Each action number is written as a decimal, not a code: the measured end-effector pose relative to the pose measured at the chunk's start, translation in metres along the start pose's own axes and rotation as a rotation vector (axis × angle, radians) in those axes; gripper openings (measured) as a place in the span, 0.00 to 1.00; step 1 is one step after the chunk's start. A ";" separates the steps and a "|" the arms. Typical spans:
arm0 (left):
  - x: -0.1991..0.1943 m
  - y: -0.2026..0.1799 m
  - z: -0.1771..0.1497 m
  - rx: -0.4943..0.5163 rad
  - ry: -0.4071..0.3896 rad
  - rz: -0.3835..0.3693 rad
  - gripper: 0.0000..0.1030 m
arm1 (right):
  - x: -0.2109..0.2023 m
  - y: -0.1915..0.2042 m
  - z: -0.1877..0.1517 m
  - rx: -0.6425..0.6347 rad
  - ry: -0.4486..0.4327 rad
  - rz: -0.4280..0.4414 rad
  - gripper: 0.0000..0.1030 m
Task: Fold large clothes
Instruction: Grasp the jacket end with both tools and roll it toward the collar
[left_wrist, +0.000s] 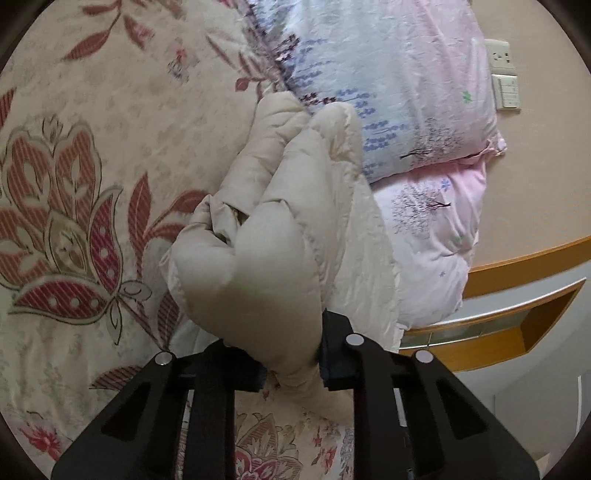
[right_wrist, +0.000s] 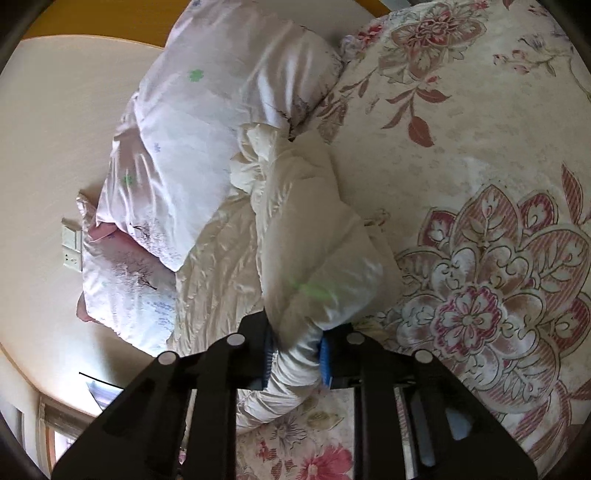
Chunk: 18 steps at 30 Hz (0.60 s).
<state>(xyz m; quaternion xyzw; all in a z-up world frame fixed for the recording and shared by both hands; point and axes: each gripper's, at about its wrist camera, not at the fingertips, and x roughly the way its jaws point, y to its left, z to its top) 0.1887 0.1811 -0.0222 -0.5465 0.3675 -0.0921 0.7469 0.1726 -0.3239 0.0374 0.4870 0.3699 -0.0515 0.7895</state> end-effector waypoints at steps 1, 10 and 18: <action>-0.001 -0.001 0.001 0.003 -0.003 -0.002 0.19 | 0.000 0.000 0.000 -0.002 0.001 0.002 0.19; -0.023 -0.001 0.000 0.028 -0.025 -0.022 0.18 | -0.012 0.012 -0.010 -0.041 0.025 0.046 0.18; -0.086 0.020 -0.007 0.033 -0.095 -0.043 0.18 | -0.031 0.025 -0.045 -0.128 0.102 0.105 0.18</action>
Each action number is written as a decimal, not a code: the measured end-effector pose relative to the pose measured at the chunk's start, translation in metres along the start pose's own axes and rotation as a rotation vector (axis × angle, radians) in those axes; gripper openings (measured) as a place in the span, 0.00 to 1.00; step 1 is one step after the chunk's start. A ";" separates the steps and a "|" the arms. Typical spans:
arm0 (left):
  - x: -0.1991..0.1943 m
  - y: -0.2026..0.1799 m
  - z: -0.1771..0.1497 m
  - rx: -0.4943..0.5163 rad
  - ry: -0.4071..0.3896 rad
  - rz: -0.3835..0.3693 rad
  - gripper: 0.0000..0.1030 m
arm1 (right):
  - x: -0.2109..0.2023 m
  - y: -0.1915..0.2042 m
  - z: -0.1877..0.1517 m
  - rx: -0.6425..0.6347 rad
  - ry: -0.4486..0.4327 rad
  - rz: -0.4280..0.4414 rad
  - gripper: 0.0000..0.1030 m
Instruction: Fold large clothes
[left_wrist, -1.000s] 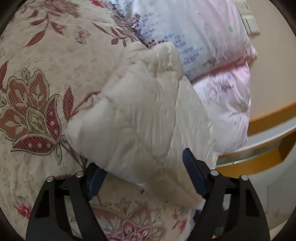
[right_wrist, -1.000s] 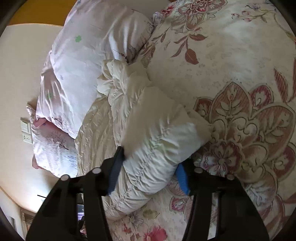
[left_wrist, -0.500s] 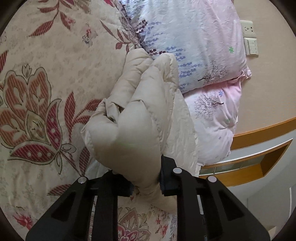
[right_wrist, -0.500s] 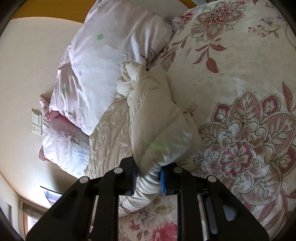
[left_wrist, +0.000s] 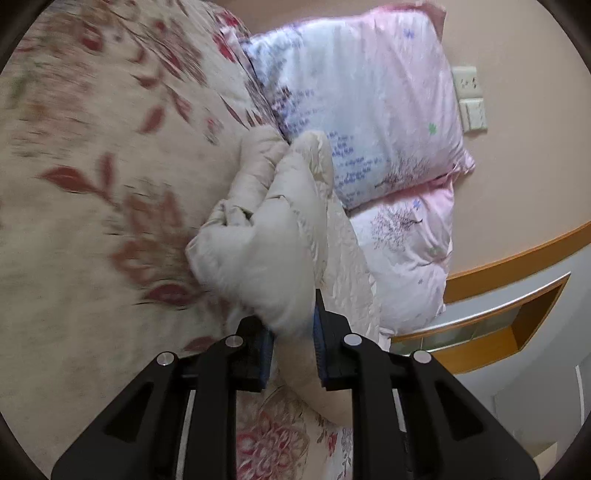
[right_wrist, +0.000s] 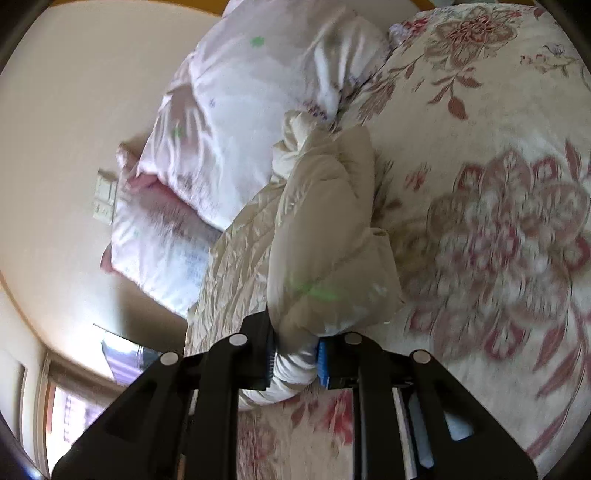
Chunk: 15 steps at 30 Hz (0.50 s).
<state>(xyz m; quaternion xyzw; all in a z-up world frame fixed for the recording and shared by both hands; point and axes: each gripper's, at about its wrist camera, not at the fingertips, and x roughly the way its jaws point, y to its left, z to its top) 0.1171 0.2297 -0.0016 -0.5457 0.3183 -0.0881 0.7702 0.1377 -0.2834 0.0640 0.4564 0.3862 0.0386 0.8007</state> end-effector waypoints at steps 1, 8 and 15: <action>-0.010 0.004 -0.001 0.003 -0.016 0.004 0.17 | -0.001 0.001 -0.005 -0.013 0.009 0.001 0.18; -0.024 0.025 -0.012 -0.016 -0.006 0.026 0.14 | -0.006 -0.003 -0.023 -0.034 0.039 -0.003 0.17; 0.002 0.004 -0.017 0.075 0.082 0.078 0.16 | -0.008 -0.006 -0.019 -0.031 0.030 -0.006 0.17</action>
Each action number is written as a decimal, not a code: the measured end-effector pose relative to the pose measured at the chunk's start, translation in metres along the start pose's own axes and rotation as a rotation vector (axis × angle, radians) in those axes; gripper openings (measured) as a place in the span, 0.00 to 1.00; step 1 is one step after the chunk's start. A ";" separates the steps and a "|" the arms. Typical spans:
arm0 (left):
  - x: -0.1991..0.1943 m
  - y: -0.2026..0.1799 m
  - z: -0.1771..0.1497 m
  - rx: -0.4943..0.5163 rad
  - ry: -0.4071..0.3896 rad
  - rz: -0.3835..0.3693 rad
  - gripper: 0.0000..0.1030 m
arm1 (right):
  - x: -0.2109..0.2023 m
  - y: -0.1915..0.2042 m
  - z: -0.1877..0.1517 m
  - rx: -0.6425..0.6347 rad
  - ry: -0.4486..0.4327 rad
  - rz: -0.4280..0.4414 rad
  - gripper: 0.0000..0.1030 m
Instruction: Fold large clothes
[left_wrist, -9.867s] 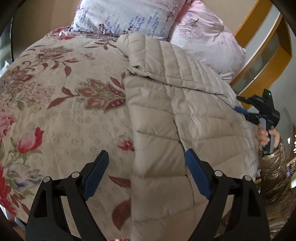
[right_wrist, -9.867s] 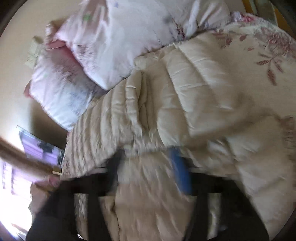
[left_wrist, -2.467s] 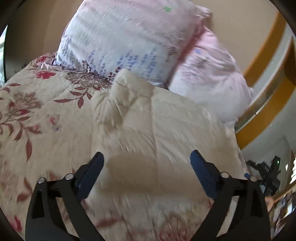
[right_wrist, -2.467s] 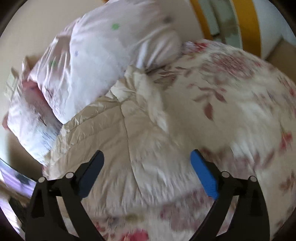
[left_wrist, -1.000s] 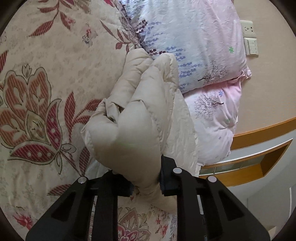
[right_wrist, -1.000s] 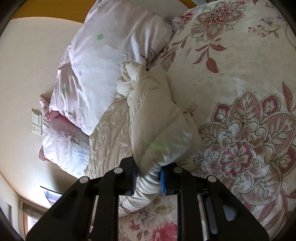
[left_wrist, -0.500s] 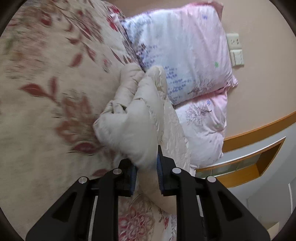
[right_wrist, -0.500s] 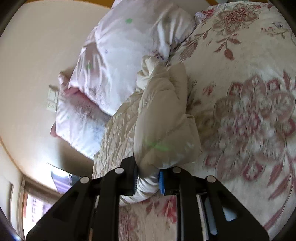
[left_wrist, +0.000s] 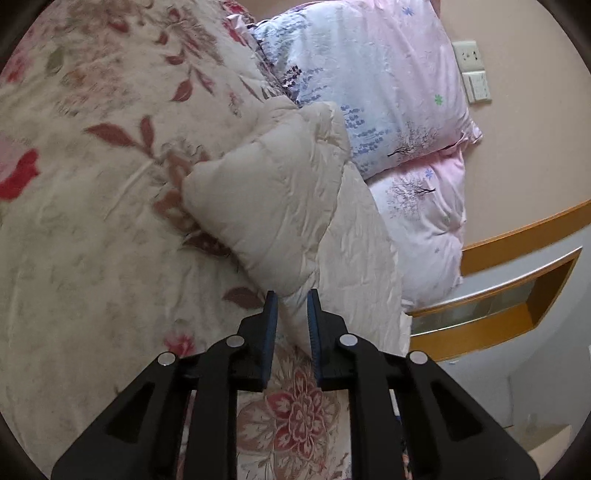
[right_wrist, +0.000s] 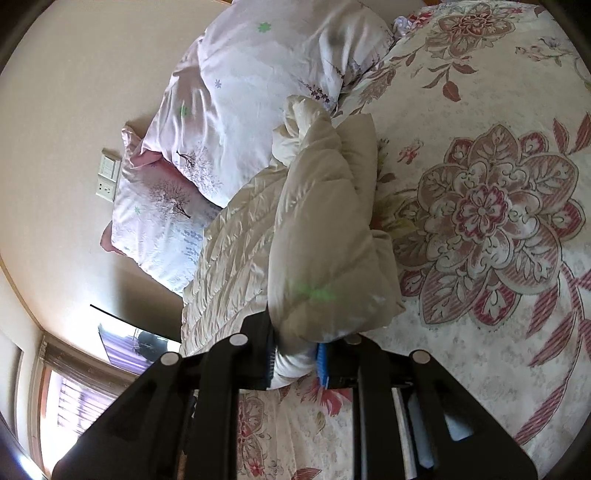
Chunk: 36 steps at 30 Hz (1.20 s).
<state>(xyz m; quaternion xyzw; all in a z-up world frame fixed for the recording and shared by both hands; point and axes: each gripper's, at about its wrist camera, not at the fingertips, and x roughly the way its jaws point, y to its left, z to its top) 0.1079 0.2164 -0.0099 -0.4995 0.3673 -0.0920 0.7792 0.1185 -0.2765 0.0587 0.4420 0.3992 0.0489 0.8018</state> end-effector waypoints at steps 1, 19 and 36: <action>0.003 -0.002 0.002 0.005 0.002 0.008 0.25 | 0.000 0.000 0.000 0.000 -0.001 0.001 0.17; 0.016 -0.008 0.020 -0.003 -0.106 0.010 0.12 | 0.002 -0.002 0.001 -0.016 0.010 -0.003 0.17; -0.033 0.015 -0.010 0.031 -0.123 0.088 0.33 | -0.038 0.025 -0.030 -0.275 -0.155 -0.411 0.65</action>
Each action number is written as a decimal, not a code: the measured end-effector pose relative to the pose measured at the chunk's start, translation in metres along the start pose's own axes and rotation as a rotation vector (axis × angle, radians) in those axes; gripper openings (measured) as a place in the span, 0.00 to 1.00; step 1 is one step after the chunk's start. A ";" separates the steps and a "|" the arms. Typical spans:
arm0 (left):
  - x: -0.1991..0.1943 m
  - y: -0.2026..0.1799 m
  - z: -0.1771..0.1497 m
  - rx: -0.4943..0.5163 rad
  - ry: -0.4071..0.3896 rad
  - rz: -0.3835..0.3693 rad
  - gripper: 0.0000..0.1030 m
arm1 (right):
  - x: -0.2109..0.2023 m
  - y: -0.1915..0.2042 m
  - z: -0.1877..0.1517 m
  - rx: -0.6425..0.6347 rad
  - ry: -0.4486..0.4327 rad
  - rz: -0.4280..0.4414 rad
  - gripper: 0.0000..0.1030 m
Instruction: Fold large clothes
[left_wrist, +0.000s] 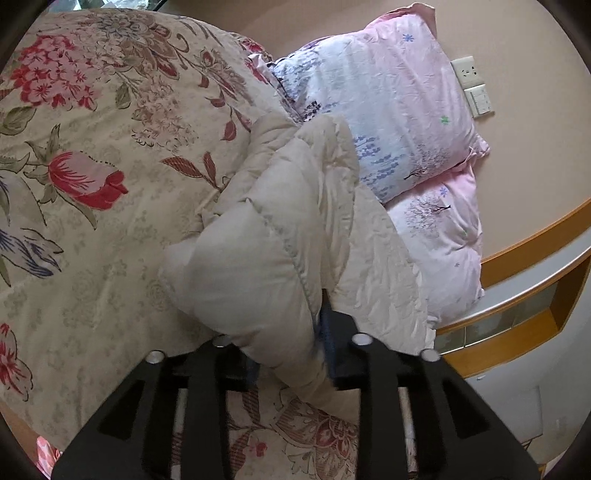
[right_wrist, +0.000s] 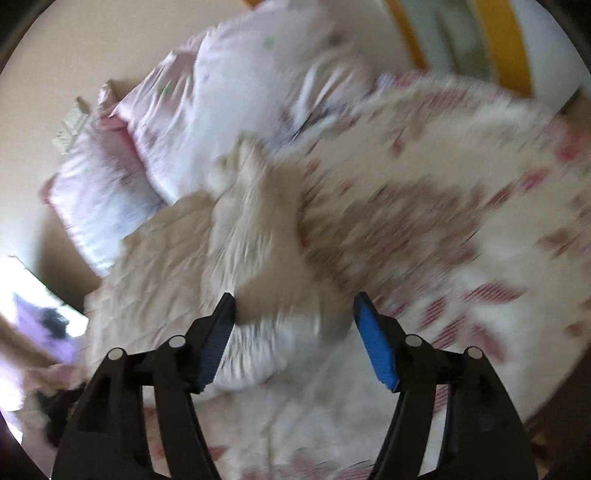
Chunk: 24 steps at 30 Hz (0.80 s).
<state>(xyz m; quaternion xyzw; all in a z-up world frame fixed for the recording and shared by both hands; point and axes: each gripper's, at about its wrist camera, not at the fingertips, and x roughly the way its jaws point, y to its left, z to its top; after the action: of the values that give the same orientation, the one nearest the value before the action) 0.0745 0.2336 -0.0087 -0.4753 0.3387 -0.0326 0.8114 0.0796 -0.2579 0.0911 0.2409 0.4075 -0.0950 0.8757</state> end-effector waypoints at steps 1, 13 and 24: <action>0.001 0.001 0.000 -0.003 0.001 0.005 0.40 | -0.005 0.005 0.003 -0.024 -0.036 -0.033 0.65; 0.000 -0.016 -0.006 0.146 -0.057 0.126 0.53 | 0.033 0.176 0.001 -0.556 0.009 0.119 0.56; 0.005 -0.027 -0.007 0.250 -0.058 0.201 0.55 | 0.104 0.227 -0.032 -0.731 0.147 0.021 0.56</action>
<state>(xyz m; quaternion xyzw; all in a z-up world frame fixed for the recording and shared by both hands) 0.0820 0.2118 0.0079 -0.3352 0.3544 0.0205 0.8727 0.2079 -0.0428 0.0730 -0.0774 0.4738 0.0834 0.8733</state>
